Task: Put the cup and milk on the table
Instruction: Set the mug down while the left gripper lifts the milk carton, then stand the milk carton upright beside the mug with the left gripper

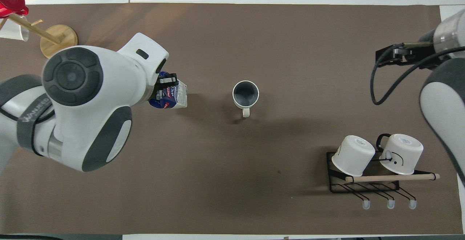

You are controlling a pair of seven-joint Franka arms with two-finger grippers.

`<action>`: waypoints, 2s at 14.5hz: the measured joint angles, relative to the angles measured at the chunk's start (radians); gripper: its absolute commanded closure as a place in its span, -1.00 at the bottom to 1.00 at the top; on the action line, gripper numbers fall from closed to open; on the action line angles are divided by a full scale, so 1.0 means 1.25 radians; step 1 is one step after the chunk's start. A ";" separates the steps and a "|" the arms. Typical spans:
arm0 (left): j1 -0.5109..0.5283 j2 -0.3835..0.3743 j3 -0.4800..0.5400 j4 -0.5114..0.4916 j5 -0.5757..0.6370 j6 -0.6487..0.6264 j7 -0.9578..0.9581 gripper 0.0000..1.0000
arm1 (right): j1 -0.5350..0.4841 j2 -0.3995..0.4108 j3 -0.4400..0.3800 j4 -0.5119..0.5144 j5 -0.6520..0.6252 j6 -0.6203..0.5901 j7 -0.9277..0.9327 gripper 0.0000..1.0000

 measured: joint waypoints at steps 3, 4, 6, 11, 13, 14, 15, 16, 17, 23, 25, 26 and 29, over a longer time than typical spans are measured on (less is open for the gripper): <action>-0.035 0.050 0.001 0.044 0.015 0.000 -0.047 1.00 | -0.033 -0.010 0.000 0.056 0.026 -0.095 0.036 -1.00; -0.044 0.069 0.001 0.062 0.021 0.000 -0.060 1.00 | -0.035 -0.011 0.000 0.057 0.027 -0.103 0.053 -1.00; -0.066 0.102 0.001 0.085 0.029 0.001 -0.077 1.00 | -0.035 -0.011 0.003 0.055 0.028 -0.108 0.066 -1.00; -0.094 0.130 0.001 0.096 0.035 0.004 -0.100 1.00 | -0.034 -0.011 0.013 0.054 0.028 -0.130 0.047 -1.00; -0.103 0.133 0.001 0.097 0.035 0.008 -0.113 1.00 | -0.036 -0.011 0.011 0.054 0.028 -0.144 0.009 -1.00; -0.105 0.136 0.001 0.097 0.035 0.011 -0.118 1.00 | -0.035 -0.011 0.011 0.054 0.028 -0.156 0.001 -1.00; -0.107 0.140 0.001 0.096 0.035 0.011 -0.120 1.00 | -0.033 -0.012 0.012 0.054 0.028 -0.161 -0.004 -1.00; -0.109 0.143 0.001 0.095 0.035 0.011 -0.120 1.00 | -0.032 -0.012 0.012 0.054 0.028 -0.161 -0.007 -1.00; -0.110 0.144 0.001 0.094 0.035 0.011 -0.120 1.00 | -0.029 -0.012 0.010 0.053 0.028 -0.161 -0.010 -1.00; -0.113 0.147 0.001 0.094 0.036 0.024 -0.120 1.00 | 0.016 -0.018 -0.050 0.029 0.027 -0.162 -0.028 -1.00; -0.114 0.149 0.001 0.094 0.036 0.027 -0.120 1.00 | 0.017 -0.022 -0.052 0.023 0.028 -0.162 -0.030 -1.00; -0.114 0.151 0.001 0.093 0.036 0.027 -0.120 1.00 | 0.019 -0.023 -0.052 0.023 0.028 -0.161 -0.030 -1.00; -0.114 0.152 0.002 0.094 0.036 0.027 -0.121 -0.79 | 0.028 -0.024 -0.050 0.033 0.028 -0.158 -0.031 -1.00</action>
